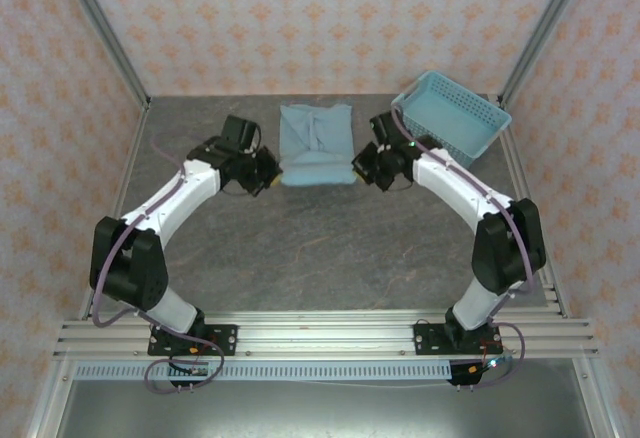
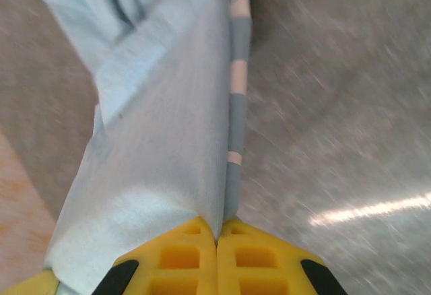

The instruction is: Fold and stack the t-shirts

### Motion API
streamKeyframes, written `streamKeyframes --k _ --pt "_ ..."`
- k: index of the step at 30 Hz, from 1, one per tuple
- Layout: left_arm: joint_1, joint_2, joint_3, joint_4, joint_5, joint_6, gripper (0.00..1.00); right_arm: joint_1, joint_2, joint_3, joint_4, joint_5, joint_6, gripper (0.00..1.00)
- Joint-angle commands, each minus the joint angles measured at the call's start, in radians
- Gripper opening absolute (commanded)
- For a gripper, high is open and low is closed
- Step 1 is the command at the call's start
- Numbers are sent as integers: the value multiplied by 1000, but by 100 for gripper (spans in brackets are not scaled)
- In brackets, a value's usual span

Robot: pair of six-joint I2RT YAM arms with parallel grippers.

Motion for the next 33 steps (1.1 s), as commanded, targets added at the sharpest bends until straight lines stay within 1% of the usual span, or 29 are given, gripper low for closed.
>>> streamKeyframes --k 1,5,8,11,16,20,24,28,33 --pt "-32 -62 -138 -17 7 24 0 39 -69 -136 -9 -12 12 0" --pt "-87 -148 -337 -9 6 18 0 99 -130 -320 4 -40 18 0" --pt "-127 -240 -449 -35 5 8 0 141 -200 -420 -3 -64 23 0" --pt "-174 -350 -522 -69 23 -18 0 179 -267 -469 -62 -102 10 0" --pt "-246 -518 -567 -156 59 -74 0 231 -372 -495 -171 -166 -4 0" --pt "-290 -652 -521 -232 49 -129 0 236 -463 -452 -254 -169 30 0" --pt "-296 -726 -402 -313 -31 -147 0 236 -543 -394 -312 -136 79 0" --pt "-296 -696 -311 -296 -84 -178 0 234 -544 -311 -333 -96 108 0" --pt "-283 -581 -162 -328 -165 -156 0 208 -473 -161 -348 -51 104 0"
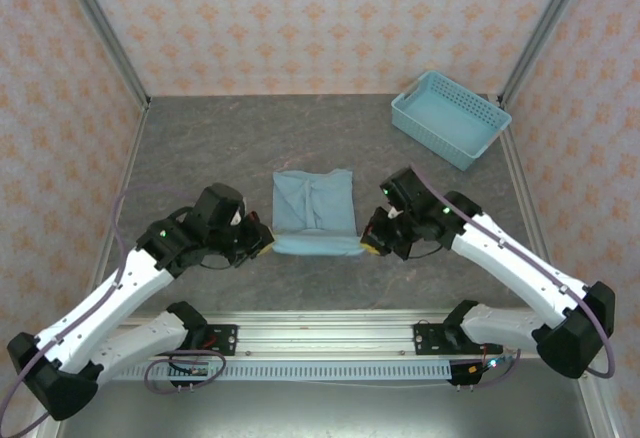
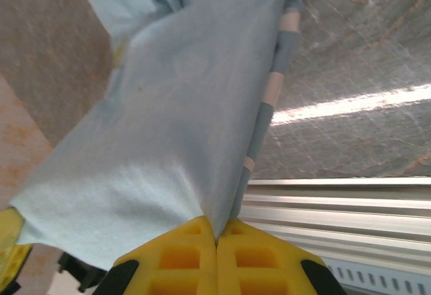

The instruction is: Fold and stack the t-shirts

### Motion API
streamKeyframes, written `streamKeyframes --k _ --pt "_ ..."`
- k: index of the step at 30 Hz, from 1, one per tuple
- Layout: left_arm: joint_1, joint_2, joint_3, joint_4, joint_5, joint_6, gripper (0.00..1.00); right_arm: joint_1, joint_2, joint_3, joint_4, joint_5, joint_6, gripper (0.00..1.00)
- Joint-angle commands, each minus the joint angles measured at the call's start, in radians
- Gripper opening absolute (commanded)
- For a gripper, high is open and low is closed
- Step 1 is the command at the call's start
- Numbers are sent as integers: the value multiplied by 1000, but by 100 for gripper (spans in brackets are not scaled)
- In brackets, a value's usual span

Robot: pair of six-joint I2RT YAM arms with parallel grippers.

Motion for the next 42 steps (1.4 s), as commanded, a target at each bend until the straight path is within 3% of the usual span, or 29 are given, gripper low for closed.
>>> streamKeyframes --k 1,13,25,27,29,30,32,35,40,42 --pt "22 71 91 -54 -98 -2 0 -27 68 108 -48 69 15 0" --pt "227 356 279 -14 -66 84 0 -183 427 413 -35 21 -70 0" --pt "344 854 558 71 -38 201 0 -299 825 654 47 -2 -101 0" --pt "361 959 634 62 -37 226 11 -309 903 689 70 -11 -99 5" --pt "378 1049 707 62 -51 245 43 -324 972 734 98 -5 -108 26" --pt "380 1062 730 73 -58 255 53 -329 988 754 97 15 -118 35" --pt "382 1058 780 58 -103 276 63 -335 988 790 108 63 -146 48" --pt "379 984 768 28 -156 275 64 -335 942 814 102 125 -189 58" --pt "317 709 453 87 -208 152 63 -335 815 672 113 165 -234 61" --pt "265 610 302 149 -205 41 60 -332 755 580 144 161 -242 55"
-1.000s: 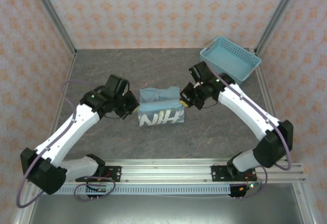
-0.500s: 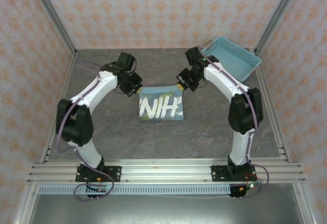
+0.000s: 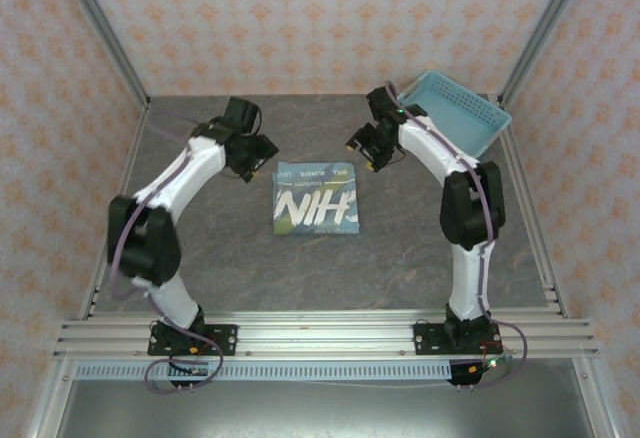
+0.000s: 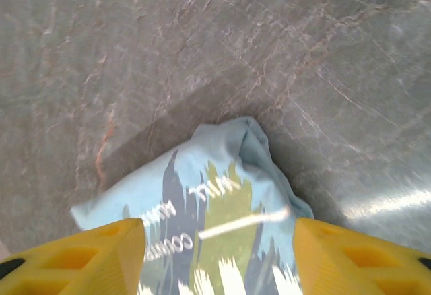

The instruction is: Fold and stack the t-shirts

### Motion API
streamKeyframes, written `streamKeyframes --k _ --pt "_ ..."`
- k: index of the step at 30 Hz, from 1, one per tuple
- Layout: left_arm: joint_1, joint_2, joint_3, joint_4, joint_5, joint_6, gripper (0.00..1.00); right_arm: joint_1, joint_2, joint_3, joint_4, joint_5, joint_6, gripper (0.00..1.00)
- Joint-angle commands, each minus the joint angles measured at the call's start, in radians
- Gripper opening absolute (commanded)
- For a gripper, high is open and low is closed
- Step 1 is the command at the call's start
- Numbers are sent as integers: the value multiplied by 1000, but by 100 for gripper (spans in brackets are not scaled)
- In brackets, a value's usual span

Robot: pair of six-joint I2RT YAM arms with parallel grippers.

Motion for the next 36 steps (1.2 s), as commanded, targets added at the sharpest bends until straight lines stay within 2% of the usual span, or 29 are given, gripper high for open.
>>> streamKeyframes --k 1,5,10,13,18,23,28,32,36 --pt "-96 -162 -219 76 -44 -200 60 7 -128 -134 25 47 -43 55" --pt "-275 -286 -420 231 -71 -465 61 22 -279 -335 91 35 -29 56" --pt "-461 -357 -601 468 -280 -767 69 54 -503 -654 364 -66 73 63" --pt "-482 -295 -655 601 -310 -853 71 57 -583 -803 486 -112 151 63" --pt "-499 -180 -697 779 -327 -937 71 57 -648 -871 473 -124 151 63" --pt "-534 -96 -637 777 -298 -957 70 52 -659 -858 420 -121 112 63" --pt "-554 -26 -617 814 -325 -983 69 43 -663 -851 420 -131 112 63" --pt "-550 33 -611 825 -346 -994 63 43 -680 -855 421 -136 122 62" --pt "-535 101 -620 905 -381 -1012 48 43 -703 -870 416 -134 133 61"
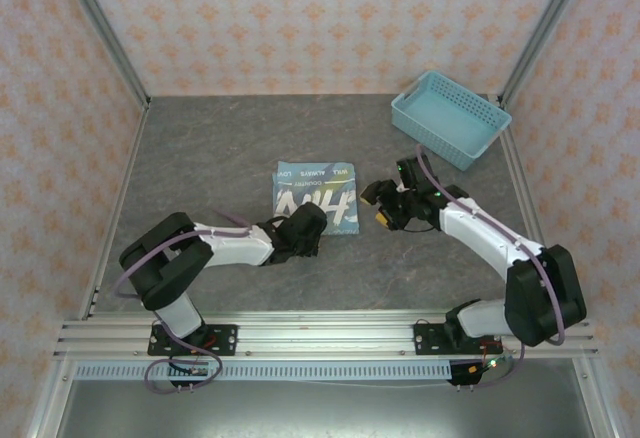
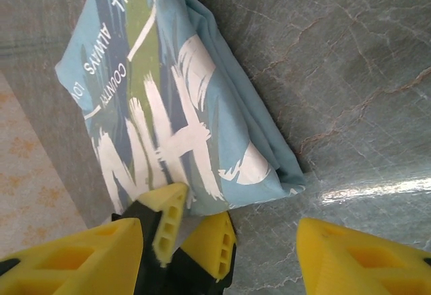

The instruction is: Fold and stack the t-shirts

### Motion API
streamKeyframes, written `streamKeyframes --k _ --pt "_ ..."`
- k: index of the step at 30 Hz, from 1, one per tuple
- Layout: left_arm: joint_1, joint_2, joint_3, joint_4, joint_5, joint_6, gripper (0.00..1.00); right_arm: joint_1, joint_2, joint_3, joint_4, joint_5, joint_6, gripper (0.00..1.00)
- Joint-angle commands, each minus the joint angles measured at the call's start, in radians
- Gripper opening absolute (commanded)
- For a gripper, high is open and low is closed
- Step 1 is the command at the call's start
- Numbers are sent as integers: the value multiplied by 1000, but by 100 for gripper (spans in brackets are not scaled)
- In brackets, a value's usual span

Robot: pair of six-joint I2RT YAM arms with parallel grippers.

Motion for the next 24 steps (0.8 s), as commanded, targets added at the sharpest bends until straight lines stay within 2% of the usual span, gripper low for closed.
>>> streamKeyframes --k 1,4,9,12,16,19,24 --pt "27 85 8 107 -82 -17 41 -5 -45 -4 8 -4 12 61" --pt "52 147 31 164 -78 -5 24 -5 -54 -13 11 -2 22 61" --pt "130 135 37 124 -104 28 2 -4 -64 -13 7 6 28 60" --pt "220 97 29 78 -82 99 0 -4 -72 -10 4 13 27 59" --pt "392 53 14 64 -13 245 0 -4 -81 -6 -1 20 21 59" --pt "550 49 57 18 95 434 0 -4 -80 -1 16 5 10 59" --pt "780 109 217 -155 297 779 0 -3 -82 12 123 -60 -26 59"
